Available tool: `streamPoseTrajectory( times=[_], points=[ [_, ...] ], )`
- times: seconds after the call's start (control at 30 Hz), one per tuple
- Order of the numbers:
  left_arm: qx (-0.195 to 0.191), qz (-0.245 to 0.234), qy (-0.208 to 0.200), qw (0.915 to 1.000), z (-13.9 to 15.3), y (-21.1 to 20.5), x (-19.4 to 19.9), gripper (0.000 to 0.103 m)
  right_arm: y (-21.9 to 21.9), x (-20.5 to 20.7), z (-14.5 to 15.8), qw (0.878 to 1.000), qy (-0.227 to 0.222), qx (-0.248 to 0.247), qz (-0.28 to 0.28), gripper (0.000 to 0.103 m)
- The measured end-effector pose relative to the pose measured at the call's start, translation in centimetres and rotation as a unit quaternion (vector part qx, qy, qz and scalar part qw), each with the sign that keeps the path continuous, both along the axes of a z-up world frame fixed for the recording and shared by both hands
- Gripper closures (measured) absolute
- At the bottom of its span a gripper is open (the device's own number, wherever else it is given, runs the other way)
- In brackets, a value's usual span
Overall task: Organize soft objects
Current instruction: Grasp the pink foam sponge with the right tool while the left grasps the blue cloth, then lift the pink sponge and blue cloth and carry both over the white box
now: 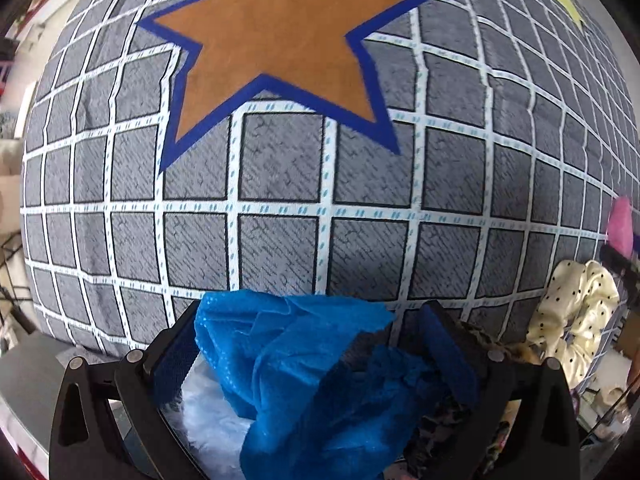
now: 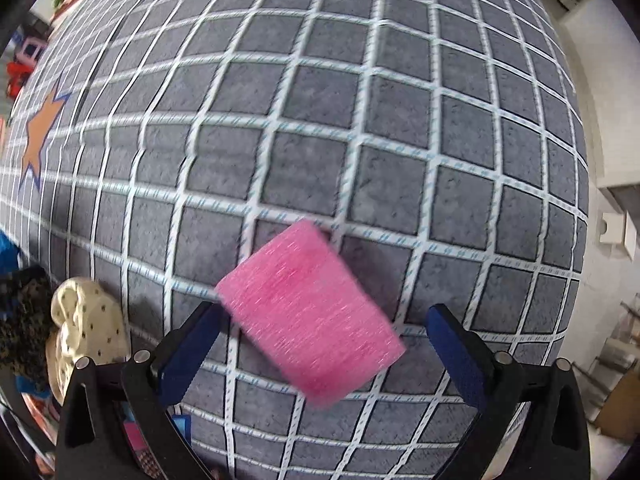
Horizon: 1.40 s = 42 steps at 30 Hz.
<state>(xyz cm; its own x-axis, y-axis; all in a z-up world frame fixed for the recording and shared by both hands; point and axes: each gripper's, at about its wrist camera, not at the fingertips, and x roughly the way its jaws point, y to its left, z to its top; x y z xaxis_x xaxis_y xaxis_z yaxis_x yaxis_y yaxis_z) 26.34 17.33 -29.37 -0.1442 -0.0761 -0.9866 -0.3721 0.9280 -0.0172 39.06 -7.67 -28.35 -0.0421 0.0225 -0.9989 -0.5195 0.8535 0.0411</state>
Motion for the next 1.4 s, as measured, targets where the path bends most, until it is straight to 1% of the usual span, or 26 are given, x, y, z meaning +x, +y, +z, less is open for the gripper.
streamPoseTrajectory(
  times=[0.03, 0.07, 0.1, 0.13, 0.17, 0.2, 0.27, 0.37, 0.43, 0.57, 0.63, 0.73, 0.8, 0.87, 0.9, 0.93, 0.97, 1.03, 1.1, 1.13, 1.27, 1.33, 1.37, 1.4],
  points=[
    [-0.002, 0.001, -0.003, 1.0, 0.2, 0.1, -0.1, 0.007, 0.1, -0.6, 0.6, 1.0, -0.003, 0.006, 0.006, 0.014],
    [0.001, -0.003, -0.009, 1.0, 0.5, 0.0, -0.2, 0.018, 0.1, -1.4, 0.8, 1.0, -0.006, 0.008, 0.008, 0.029],
    [0.004, -0.014, -0.017, 0.9997, 1.1, -0.4, -0.4, 0.036, 0.2, -1.9, 1.3, 1.0, -0.009, 0.012, 0.008, 0.046],
    [0.008, -0.028, -0.025, 0.9993, 1.5, -1.0, -0.3, 0.049, 0.0, -2.2, 1.8, 1.0, -0.009, 0.012, 0.005, 0.046],
    [0.009, -0.037, -0.028, 0.9989, 1.8, -1.5, -0.5, 0.079, -0.1, -2.5, 2.2, 1.0, -0.004, 0.016, -0.002, 0.046],
    [0.009, -0.044, -0.03, 0.9985, 1.9, -1.9, -0.5, 0.093, -0.6, -2.5, 2.8, 1.0, -0.003, 0.021, -0.009, 0.046],
    [0.016, -0.039, -0.046, 0.9981, 2.5, -2.3, -0.6, 0.093, -2.2, -2.7, 4.8, 0.999, -0.005, 0.039, -0.03, 0.046],
    [0.042, -0.037, -0.085, 0.9948, 4.9, -2.6, -1.2, 0.093, -4.3, -3.7, 7.8, 0.996, -0.008, 0.072, -0.06, 0.046],
    [0.056, -0.041, -0.107, 0.9918, 6.6, -3.2, -1.4, 0.093, -5.7, -4.1, 9.9, 0.994, -0.009, 0.084, -0.074, 0.046],
    [0.082, -0.06, -0.155, 0.9826, 10.4, -5.6, -1.7, 0.093, -9.3, -5.3, 13.0, 0.988, -0.005, 0.108, -0.109, 0.046],
    [0.091, -0.072, -0.179, 0.977, 12.3, -7.2, -1.8, 0.093, -11.0, -5.6, 13.0, 0.985, -0.004, 0.117, -0.124, 0.046],
    [0.08, -0.079, -0.203, 0.9728, 15.1, -8.5, -1.5, 0.093, -13.3, -6.6, 14.2, 0.98, -0.007, 0.134, -0.145, 0.046],
    [0.071, -0.09, -0.218, 0.9692, 16.8, -9.8, -1.4, 0.093, -13.1, -6.8, 13.5, 0.978, -0.013, 0.139, -0.153, 0.046],
    [0.063, -0.102, -0.231, 0.9655, 18.2, -12.2, -1.5, 0.093, -12.9, -7.2, 13.5, 0.976, -0.022, 0.142, -0.161, 0.046],
    [0.054, -0.11, -0.237, 0.9638, 21.3, -11.5, -2.1, 0.093, -13.2, -7.4, 13.8, 0.975, -0.024, 0.144, -0.166, 0.046],
    [0.048, -0.115, -0.244, 0.9617, 22.9, -12.8, -2.9, 0.093, -13.9, -7.7, 14.2, 0.974, -0.027, 0.147, -0.171, 0.046],
    [0.043, -0.124, -0.252, 0.9589, 23.4, -14.0, -3.3, 0.093, -14.1, -8.0, 14.3, 0.973, -0.03, 0.149, -0.175, 0.046],
    [0.045, -0.153, -0.267, 0.9503, 24.2, -17.1, -4.2, 0.093, -14.5, -8.5, 14.6, 0.972, -0.037, 0.148, -0.178, 0.046],
    [0.043, -0.175, -0.278, 0.9436, 25.0, -19.7, -4.8, 0.093, -14.8, -9.1, 14.5, 0.97, -0.039, 0.153, -0.185, 0.046],
    [0.036, -0.186, -0.283, 0.9402, 25.3, -20.9, -5.3, 0.093, -15.5, -9.5, 14.7, 0.968, -0.039, 0.158, -0.19, 0.046],
    [0.004, -0.214, -0.294, 0.9317, 27.0, -24.5, -7.0, 0.093, -16.7, -11.1, 15.0, 0.966, -0.05, 0.157, -0.2, 0.046],
    [-0.011, -0.232, -0.303, 0.9243, 28.0, -26.0, -8.0, 0.093, -17.6, -12.0, 15.3, 0.965, -0.056, 0.153, -0.208, 0.046],
    [-0.018, -0.243, -0.307, 0.9201, 28.4, -26.6, -8.4, 0.093, -18.0, -12.6, 15.5, 0.966, -0.065, 0.137, -0.208, 0.046],
    [-0.026, -0.255, -0.311, 0.915, 28.8, -27.3, -9.0, 0.093, -18.3, -13.1, 15.7, 0.965, -0.068, 0.135, -0.214, 0.046]
  ],
)
